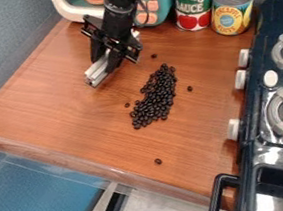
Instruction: Sweep into pile
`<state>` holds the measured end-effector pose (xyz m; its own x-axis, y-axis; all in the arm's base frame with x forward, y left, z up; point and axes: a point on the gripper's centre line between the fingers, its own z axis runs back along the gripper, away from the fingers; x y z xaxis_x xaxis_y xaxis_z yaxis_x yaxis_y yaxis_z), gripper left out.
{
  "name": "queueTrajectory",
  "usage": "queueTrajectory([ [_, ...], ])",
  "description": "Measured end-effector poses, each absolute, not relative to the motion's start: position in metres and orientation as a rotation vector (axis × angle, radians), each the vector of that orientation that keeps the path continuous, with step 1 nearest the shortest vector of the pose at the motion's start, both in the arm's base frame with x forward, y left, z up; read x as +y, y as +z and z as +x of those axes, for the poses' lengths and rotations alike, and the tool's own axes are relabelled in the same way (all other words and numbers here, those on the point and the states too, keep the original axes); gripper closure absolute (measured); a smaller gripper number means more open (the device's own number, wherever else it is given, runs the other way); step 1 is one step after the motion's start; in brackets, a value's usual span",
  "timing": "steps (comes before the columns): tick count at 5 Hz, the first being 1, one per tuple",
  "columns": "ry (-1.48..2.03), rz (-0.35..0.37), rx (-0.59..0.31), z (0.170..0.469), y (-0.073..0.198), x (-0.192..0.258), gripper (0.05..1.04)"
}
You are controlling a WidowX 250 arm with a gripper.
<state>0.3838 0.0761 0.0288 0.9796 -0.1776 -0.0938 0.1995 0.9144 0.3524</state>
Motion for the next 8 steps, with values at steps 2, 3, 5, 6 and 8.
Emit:
queueTrajectory([
  [2, -0.290, 0.355, 0.079, 0.384, 0.025, 0.067, 0.704],
  [3, -0.350, 0.347, 0.070, 0.386, 0.022, 0.059, 0.704],
  [5, -0.390, 0.334, 0.075, 0.374, 0.018, 0.048, 0.704],
  [6, -0.404, 0.322, 0.085, 0.365, 0.017, 0.042, 0.704],
  [8, -0.435, 0.302, 0.088, 0.351, 0.023, 0.027, 0.704],
])
